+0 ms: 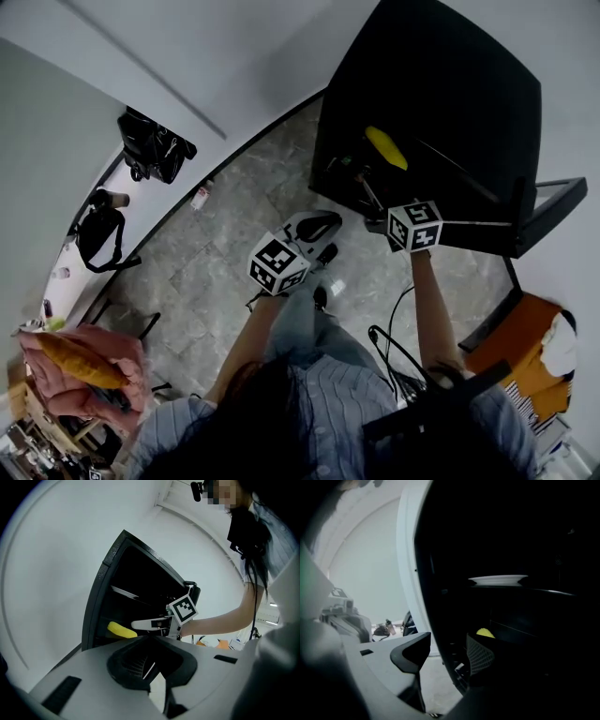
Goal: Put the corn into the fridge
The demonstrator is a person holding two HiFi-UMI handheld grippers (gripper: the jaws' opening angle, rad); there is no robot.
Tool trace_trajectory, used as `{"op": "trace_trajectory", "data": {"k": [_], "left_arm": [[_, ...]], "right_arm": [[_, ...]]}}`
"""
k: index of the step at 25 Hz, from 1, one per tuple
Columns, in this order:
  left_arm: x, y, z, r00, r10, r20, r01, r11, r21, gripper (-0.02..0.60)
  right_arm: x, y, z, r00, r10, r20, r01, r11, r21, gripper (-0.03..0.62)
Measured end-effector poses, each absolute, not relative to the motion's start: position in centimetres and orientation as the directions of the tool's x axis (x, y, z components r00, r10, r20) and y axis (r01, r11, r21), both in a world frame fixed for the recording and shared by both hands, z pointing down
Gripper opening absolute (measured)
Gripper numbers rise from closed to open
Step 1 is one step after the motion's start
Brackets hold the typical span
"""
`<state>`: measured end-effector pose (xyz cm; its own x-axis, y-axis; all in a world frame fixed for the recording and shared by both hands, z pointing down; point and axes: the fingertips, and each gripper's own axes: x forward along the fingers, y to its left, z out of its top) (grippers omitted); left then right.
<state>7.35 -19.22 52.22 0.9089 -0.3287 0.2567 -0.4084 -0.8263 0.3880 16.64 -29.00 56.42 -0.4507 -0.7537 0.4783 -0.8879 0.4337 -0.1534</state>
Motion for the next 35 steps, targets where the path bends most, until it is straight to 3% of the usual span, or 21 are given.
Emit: {"op": "trace_trajectory", "data": {"k": [19,35], "left_arm": [[5.7,-13.8,47.5,0.903,-0.368,0.221,-0.427,-0.823,0.376,0.008],[5.6,-7.2,41.9,0.902,-0.393,0.178,-0.43,-0.851,0.301,0.008]], "right_arm": [[14.0,-17.2,48.4,-0.47,-0.822,0.322,-0.864,0.353,-0.36,0.25],[13.2,-8.4,42.9,-0.48,-0.841,0.25,-0.855,0.384,-0.348,0.244]]}}
